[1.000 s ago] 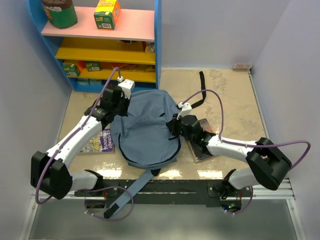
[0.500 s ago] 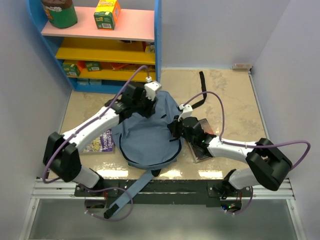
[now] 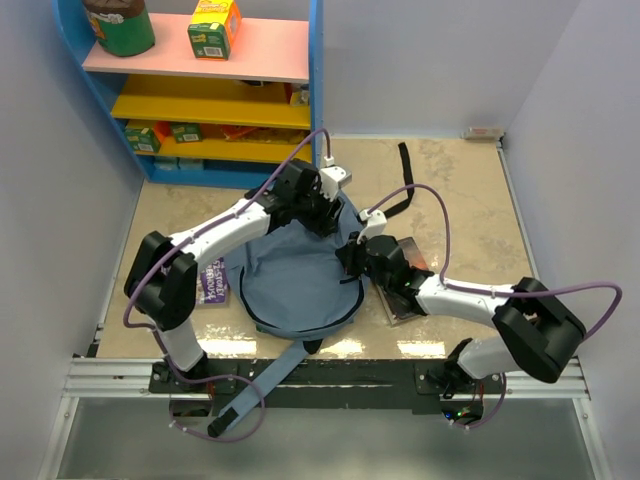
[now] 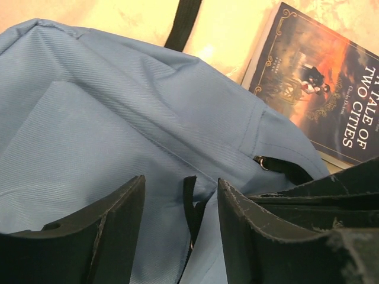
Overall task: Pack the student bag
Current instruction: Unzip the student bag at the center of the board, then pick up the student bag at the center of the board.
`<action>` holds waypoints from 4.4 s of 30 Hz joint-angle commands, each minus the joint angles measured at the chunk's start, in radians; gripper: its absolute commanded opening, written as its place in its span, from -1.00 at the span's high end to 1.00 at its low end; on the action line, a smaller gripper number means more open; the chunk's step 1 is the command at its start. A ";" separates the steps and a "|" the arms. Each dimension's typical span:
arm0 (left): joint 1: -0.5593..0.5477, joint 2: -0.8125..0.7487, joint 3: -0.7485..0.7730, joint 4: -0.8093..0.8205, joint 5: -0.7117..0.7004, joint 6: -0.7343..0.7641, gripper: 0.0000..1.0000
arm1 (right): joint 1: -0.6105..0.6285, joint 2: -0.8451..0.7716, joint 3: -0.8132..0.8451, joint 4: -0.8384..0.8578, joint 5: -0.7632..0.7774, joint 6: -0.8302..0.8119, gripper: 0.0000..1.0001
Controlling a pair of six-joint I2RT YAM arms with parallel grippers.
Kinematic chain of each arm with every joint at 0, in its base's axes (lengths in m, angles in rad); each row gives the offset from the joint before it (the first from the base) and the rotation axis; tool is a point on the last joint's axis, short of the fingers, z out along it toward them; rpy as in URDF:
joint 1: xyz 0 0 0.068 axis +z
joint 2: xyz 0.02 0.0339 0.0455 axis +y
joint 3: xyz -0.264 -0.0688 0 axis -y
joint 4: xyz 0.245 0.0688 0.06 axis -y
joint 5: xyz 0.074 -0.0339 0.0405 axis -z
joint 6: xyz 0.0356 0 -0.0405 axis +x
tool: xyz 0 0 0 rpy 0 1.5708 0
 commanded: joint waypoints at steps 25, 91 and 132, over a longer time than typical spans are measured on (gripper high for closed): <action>-0.050 0.046 -0.015 0.064 -0.132 0.083 0.83 | -0.003 -0.055 -0.037 0.070 0.004 0.011 1.00; 0.163 -0.307 -0.161 -0.151 -0.032 0.267 -0.39 | -0.003 -0.034 -0.046 0.053 0.060 0.019 1.00; 0.126 -0.268 -0.174 -0.014 -0.168 0.227 1.00 | -0.003 -0.021 -0.037 0.072 0.047 -0.004 1.00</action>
